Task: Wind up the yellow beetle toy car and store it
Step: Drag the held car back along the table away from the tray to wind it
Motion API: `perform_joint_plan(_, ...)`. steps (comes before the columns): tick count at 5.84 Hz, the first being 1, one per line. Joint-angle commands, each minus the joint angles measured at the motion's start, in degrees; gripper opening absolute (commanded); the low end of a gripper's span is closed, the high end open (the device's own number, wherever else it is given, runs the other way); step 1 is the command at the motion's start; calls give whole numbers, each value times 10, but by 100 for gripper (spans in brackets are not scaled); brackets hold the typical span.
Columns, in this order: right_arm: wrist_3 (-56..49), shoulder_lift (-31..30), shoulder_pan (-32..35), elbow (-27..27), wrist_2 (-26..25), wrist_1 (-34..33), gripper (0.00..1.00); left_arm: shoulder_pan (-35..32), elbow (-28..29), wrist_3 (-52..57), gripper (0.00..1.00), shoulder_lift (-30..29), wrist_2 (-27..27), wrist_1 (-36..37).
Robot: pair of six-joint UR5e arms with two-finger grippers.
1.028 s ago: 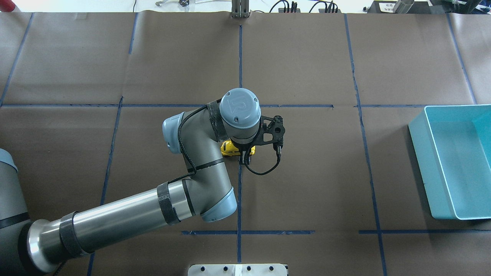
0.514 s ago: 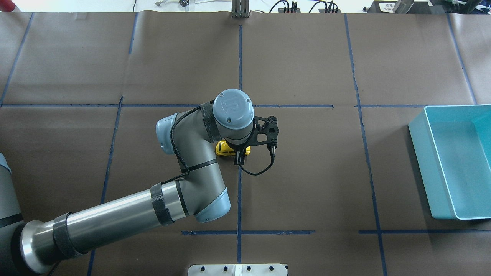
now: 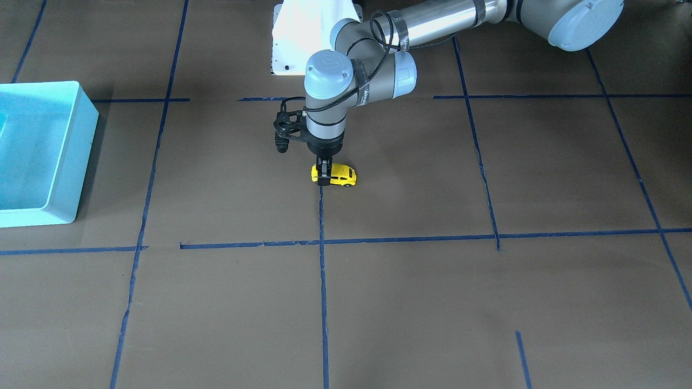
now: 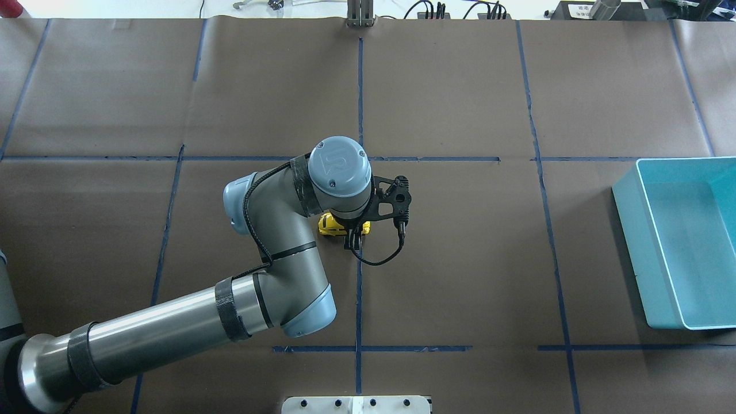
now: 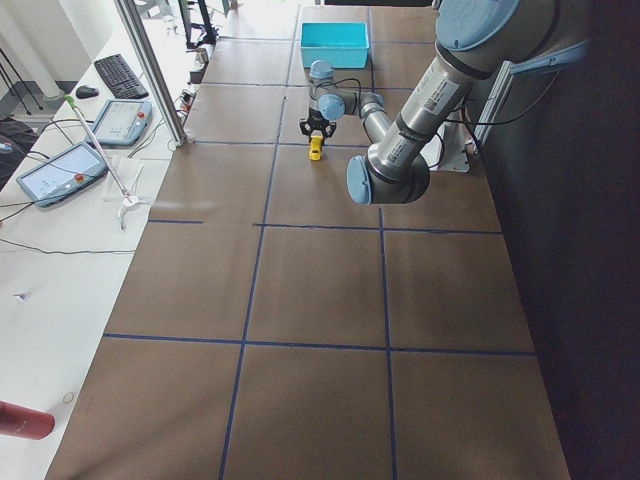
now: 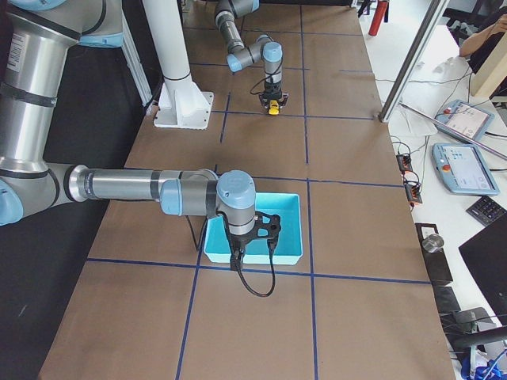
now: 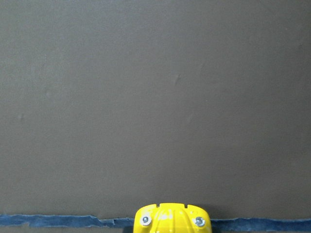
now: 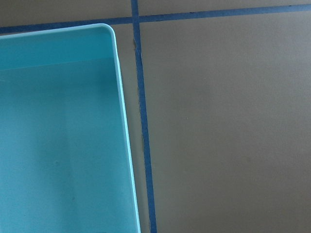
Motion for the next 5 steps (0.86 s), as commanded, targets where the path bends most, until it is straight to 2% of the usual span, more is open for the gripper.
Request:
perform_joint_plan(1,0,0,0,2,1,0,100,0,-9,0,0,14,0,-7)
perform_joint_plan(5,2,1,0,4,1,0,100,-6,-42,2,0,43,0,-8)
